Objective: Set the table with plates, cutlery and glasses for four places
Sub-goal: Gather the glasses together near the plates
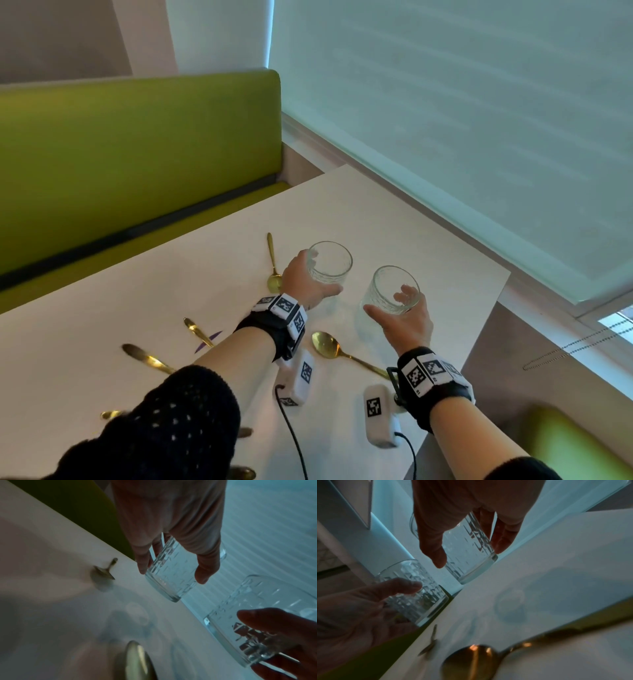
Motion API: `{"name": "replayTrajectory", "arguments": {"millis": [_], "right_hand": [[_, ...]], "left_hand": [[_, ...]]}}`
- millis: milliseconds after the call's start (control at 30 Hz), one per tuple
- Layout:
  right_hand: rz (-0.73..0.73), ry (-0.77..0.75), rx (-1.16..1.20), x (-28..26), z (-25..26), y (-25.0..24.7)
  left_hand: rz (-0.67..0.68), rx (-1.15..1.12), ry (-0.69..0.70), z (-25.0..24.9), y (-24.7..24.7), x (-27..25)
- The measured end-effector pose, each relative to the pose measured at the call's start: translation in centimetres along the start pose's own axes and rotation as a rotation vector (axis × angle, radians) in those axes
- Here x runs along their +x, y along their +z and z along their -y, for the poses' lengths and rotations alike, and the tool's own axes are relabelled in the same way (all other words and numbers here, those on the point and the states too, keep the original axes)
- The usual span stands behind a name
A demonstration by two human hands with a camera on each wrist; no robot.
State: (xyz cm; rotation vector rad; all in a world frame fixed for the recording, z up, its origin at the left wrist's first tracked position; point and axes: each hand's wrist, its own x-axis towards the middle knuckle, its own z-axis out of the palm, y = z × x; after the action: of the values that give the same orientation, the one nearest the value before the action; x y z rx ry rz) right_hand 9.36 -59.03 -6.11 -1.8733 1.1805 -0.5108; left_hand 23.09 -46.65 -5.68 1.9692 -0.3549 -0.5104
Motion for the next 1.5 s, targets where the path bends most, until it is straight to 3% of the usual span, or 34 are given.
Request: {"name": "replayTrajectory", "arguments": {"millis": [267, 467, 767, 1167, 1500], "right_hand": [[0.082, -0.084, 0.037, -12.3, 2.7, 1.0], [0.206, -0.125, 0.052, -25.6, 3.7, 3.0], [0.464, -0.2, -0.016, -41.7, 3.5, 8.5], [0.721, -0.305, -0.168, -52.9, 2.5, 14.0], [0.818, -0.325, -0.248, -56.9, 1.5, 16.3]], "left_hand": [[-0.098, -0.026, 0.022, 3.4, -9.1, -13.1], [-0.167, -0.028, 0.022, 8.5, -17.4, -25.8], [-0.354, -0.077, -0.125, 17.8, -26.3, -40.6], [-0.52, -0.077, -0.34, 27.3, -30.6, -51.8], [-0.632, -0.085, -0.422, 30.6, -32.0, -54.7]]}}
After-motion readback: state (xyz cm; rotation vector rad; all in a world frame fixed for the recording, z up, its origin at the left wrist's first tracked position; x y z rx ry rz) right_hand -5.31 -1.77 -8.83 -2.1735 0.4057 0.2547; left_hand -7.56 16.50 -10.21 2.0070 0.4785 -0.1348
